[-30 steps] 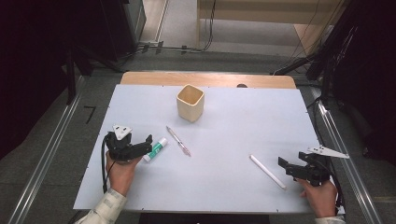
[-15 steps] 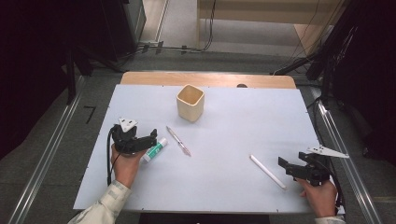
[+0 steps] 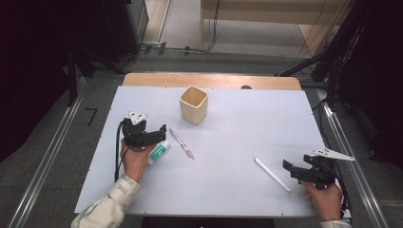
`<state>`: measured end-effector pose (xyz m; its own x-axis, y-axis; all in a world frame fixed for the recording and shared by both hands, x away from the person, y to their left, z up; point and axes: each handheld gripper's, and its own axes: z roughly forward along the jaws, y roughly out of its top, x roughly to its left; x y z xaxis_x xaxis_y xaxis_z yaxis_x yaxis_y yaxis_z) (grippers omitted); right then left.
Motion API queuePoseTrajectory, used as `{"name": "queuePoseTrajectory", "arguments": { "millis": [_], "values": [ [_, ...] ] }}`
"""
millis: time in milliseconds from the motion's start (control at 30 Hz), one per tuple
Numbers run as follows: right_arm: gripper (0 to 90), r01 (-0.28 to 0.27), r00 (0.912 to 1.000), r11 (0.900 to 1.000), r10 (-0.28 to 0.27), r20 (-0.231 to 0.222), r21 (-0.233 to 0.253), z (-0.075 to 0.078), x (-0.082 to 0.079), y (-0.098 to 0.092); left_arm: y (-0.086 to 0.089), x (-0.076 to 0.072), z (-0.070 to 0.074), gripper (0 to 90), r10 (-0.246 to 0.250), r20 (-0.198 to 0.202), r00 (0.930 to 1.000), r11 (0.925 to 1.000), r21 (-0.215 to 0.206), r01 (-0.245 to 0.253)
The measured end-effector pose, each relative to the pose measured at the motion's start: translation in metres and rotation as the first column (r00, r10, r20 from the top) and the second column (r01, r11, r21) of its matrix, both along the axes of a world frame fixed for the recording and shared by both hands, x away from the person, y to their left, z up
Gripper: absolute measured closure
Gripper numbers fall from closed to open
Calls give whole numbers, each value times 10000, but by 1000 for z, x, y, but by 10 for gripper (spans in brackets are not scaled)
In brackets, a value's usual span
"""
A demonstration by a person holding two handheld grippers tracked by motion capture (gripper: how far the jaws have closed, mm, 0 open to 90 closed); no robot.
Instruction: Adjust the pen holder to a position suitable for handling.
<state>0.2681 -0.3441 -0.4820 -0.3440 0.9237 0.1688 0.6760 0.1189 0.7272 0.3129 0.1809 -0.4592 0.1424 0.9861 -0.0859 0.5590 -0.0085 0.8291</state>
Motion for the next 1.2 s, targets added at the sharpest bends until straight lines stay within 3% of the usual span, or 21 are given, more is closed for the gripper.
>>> {"name": "queuePoseTrajectory", "arguments": {
  "millis": [333,833,1200],
  "values": [
    [62,30,10000,10000,-30,-20,28,0,0,0,-6,12,3,93,-132,-191,9997,9999,-11,132],
    [62,-6,10000,10000,6,6,40,1,0,0,-26,35,21,109,-337,126,9994,9987,379,332],
    [62,-40,10000,10000,40,35,66,1,0,-1,-37,55,28,119,-551,147,9984,9983,190,548]
  ]
}}
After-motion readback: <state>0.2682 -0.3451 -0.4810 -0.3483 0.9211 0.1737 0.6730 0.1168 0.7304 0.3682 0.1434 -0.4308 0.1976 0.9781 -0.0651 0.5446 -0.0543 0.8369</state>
